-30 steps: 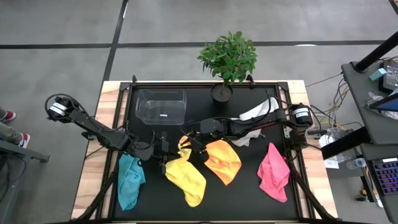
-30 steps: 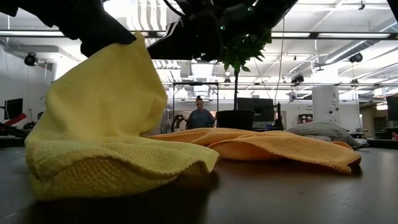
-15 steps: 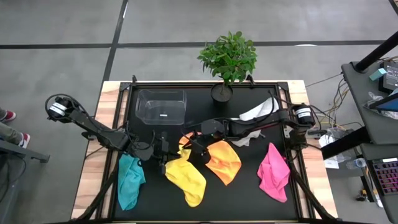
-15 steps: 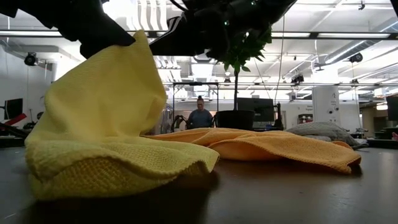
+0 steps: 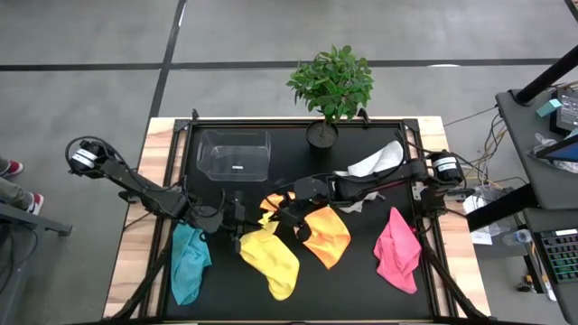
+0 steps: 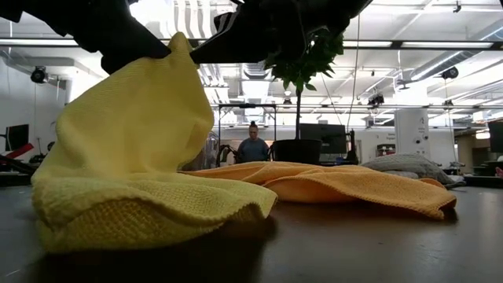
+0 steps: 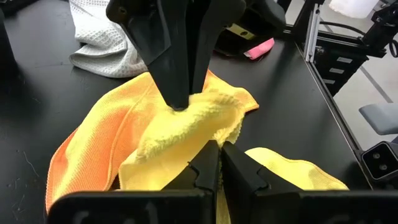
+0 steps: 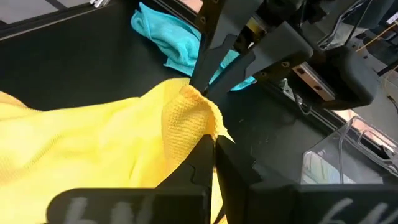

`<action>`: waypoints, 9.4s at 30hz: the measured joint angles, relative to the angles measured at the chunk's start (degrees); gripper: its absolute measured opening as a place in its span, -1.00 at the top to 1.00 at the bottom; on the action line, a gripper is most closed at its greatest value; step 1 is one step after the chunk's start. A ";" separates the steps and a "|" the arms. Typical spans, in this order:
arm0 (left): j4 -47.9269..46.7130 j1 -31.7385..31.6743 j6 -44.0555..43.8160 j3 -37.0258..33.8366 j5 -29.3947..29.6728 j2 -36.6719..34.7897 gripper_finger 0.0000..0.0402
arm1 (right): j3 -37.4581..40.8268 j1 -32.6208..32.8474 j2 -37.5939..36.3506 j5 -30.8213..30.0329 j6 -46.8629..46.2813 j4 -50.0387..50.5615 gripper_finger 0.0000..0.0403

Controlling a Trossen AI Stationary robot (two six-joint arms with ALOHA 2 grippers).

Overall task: Fold microfiber towels
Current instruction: Fold the yellow towel

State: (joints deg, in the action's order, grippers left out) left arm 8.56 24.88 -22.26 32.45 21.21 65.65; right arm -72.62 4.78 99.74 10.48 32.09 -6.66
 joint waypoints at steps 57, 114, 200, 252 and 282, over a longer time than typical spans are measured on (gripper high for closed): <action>11.63 0.13 -23.90 -1.03 -35.73 20.48 0.73 | 4.14 11.23 -6.01 -0.02 -17.98 34.60 0.96; -16.70 3.78 -8.59 -4.37 -6.00 14.10 -0.02 | 6.32 10.82 -5.95 -0.04 -19.52 29.97 0.96; -79.46 1.14 -21.41 38.13 -18.17 -8.94 1.00 | -4.35 6.48 -27.87 -15.99 -26.45 42.24 0.96; -45.55 14.28 -29.92 35.40 -44.52 31.06 1.00 | 5.99 27.45 -17.44 -1.65 -43.59 37.84 0.96; -52.50 12.39 -17.05 32.13 -15.35 6.25 1.00 | 4.20 20.69 -26.45 -29.01 -28.68 38.63 0.96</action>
State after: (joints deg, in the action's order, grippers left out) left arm -43.94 37.27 -39.32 64.58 5.86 71.89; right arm -68.42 25.47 73.29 -18.53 3.41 31.97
